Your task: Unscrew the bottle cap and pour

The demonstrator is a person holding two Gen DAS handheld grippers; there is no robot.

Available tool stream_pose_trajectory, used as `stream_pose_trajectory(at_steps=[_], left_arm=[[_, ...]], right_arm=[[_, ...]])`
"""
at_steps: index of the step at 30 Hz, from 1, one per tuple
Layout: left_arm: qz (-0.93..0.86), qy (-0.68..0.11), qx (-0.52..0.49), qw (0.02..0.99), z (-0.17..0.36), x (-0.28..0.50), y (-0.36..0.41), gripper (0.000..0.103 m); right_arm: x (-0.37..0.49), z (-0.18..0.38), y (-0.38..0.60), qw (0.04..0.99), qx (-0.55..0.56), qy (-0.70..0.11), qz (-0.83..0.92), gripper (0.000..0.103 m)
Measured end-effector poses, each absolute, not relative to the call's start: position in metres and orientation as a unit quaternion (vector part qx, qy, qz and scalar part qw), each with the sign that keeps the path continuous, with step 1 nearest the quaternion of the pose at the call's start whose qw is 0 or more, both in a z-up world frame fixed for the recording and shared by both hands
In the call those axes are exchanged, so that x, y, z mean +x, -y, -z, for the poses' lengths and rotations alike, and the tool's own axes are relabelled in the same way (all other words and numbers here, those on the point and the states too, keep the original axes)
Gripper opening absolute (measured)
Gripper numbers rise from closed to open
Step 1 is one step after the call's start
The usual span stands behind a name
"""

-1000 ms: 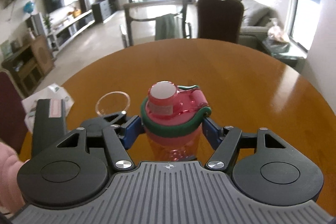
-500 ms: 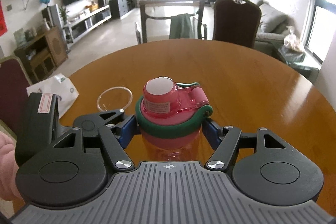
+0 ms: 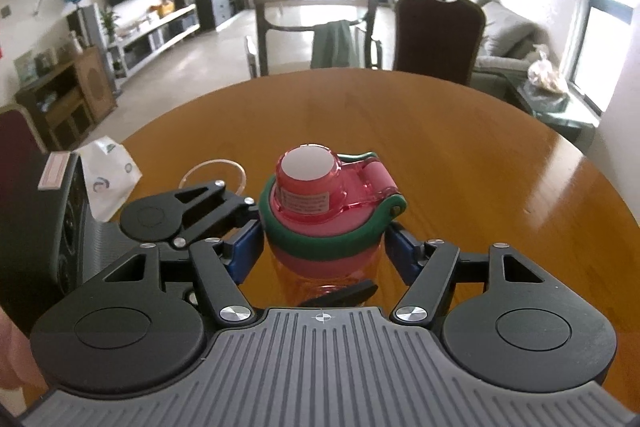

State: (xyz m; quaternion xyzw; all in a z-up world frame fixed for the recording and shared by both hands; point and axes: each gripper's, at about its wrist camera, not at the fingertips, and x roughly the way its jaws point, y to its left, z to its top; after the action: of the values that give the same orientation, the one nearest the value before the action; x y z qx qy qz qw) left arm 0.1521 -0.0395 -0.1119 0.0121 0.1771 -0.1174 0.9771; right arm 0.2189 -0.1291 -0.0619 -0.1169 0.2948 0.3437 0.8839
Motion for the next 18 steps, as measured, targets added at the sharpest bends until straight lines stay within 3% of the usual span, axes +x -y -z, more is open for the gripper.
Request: stream_pose_trajectory(at_steps=[6,10,18], left_arm=[[0.116,-0.17,0.011,0.978,0.116,0.149,0.042,0.071],[0.118,-0.17,0.009,0.978,0.117,0.147,0.043,0.071],[0.143,-0.175,0.01,0.974,0.118,0.144,0.041,0.071]], right_arm=[[0.212,0.062,0.115,0.899,-0.121,-0.301,-0.293,0.086],[0.213,0.066,0.109,0.907,-0.122,-0.308,-0.26,0.075],[0.224,0.063,0.128,0.878,-0.158,-0.31,-0.329,0.073]])
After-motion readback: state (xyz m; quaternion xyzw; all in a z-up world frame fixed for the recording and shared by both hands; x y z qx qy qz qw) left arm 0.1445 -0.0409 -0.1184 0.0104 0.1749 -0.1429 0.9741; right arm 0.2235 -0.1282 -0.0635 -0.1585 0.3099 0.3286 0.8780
